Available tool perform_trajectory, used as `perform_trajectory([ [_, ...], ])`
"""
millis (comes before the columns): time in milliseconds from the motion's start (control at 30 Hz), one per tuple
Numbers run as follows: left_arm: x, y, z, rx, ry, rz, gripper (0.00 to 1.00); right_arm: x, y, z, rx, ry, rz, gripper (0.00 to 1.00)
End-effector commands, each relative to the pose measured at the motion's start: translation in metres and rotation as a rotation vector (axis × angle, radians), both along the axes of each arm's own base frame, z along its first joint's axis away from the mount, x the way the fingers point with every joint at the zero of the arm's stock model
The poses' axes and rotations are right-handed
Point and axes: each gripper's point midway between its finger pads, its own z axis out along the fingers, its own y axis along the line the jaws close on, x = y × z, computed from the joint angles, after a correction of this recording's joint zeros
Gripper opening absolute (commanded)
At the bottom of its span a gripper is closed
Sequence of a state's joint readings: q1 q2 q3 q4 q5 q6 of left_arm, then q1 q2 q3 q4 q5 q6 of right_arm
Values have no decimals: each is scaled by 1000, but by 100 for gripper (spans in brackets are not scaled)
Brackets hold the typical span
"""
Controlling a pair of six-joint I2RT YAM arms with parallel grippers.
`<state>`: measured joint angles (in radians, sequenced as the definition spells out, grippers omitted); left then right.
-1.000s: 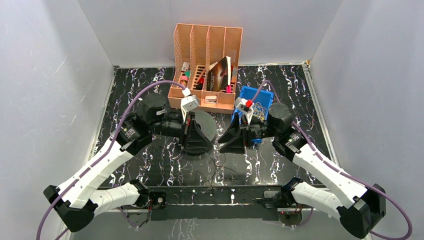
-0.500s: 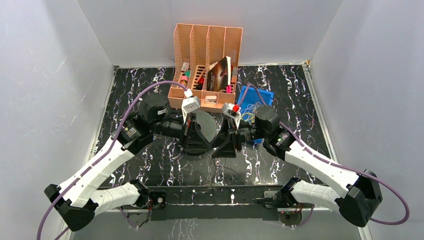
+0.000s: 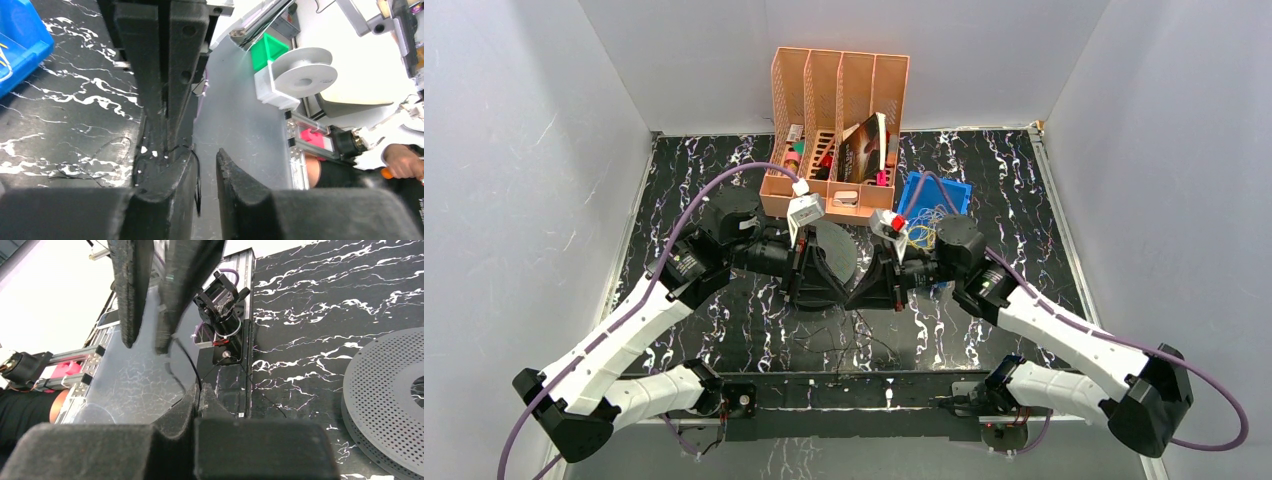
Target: Wrap the cables
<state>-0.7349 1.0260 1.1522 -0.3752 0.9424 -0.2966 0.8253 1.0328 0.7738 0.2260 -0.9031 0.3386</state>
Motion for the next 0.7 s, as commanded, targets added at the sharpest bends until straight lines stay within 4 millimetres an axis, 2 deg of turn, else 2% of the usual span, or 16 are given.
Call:
perform_trajectory([
  [0,-4,6,6,-7,-38,10,32,-4,-10,21,50,-73,-41,0],
  [33,-3,7,6,-7,-50,21,43,-4,-12,23,52,-83,-56,0],
  [67,-1,8,6,-4,-61,35,49,-4,-14,25,55,-89,-68,0],
  [167,3,12,6,4,-95,83,60,-6,-21,32,62,-103,-95,0],
  [333,6,19,11,2,-126,140,72,-4,-28,39,60,-116,-149,0],
  [500,12,16,18,-76,-124,203,79,-14,-29,52,124,-86,-121,0],
  [667,15,6,25,-200,-66,215,80,-22,-28,65,187,-66,-77,0],
])
